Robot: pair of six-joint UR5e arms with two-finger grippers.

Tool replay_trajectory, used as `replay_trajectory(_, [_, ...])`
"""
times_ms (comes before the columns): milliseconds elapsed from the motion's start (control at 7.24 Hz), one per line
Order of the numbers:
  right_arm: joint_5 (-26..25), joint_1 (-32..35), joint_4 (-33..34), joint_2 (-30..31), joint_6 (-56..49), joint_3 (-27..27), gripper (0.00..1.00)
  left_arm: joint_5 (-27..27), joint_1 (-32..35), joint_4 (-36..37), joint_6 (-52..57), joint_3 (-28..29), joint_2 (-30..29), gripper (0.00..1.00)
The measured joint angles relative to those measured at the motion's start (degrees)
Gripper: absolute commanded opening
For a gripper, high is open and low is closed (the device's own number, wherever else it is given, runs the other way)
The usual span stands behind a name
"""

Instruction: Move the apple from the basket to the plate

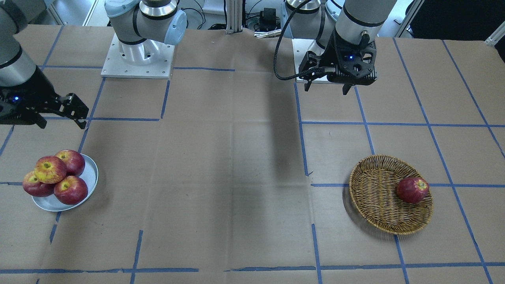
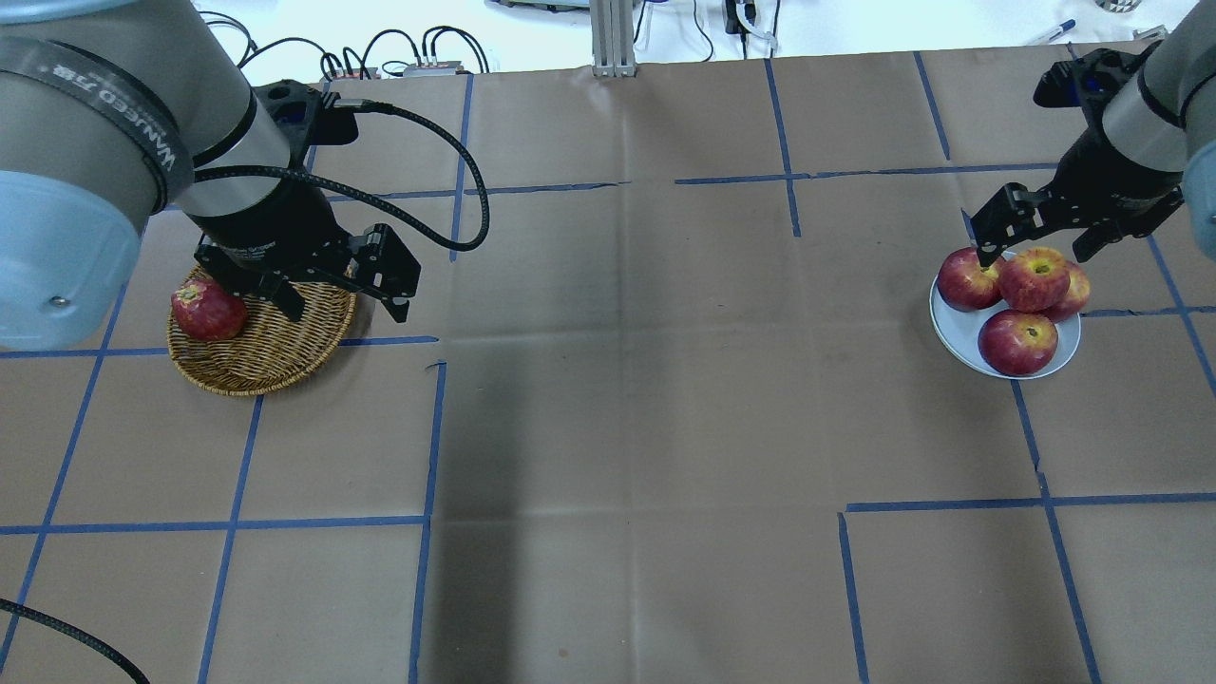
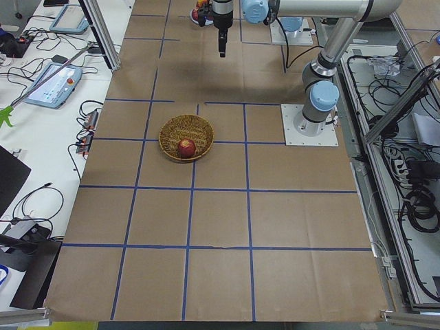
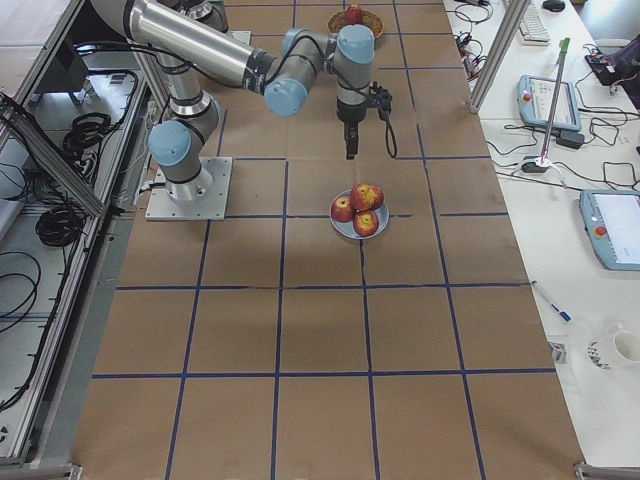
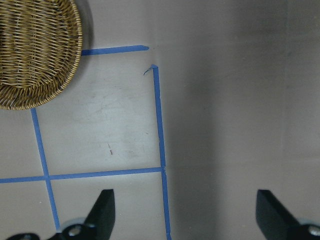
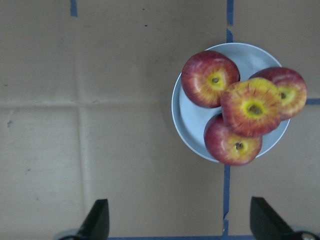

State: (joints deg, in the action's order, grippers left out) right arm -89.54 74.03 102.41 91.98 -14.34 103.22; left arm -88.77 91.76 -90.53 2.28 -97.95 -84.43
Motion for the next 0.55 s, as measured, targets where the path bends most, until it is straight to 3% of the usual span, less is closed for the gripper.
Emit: replay_trajectory(553, [-0.57,14.32,-14.18,2.66,19.12,-7.78,1.00,0.00,0.02,0.00,0.01,-0.05,0.14,0.99])
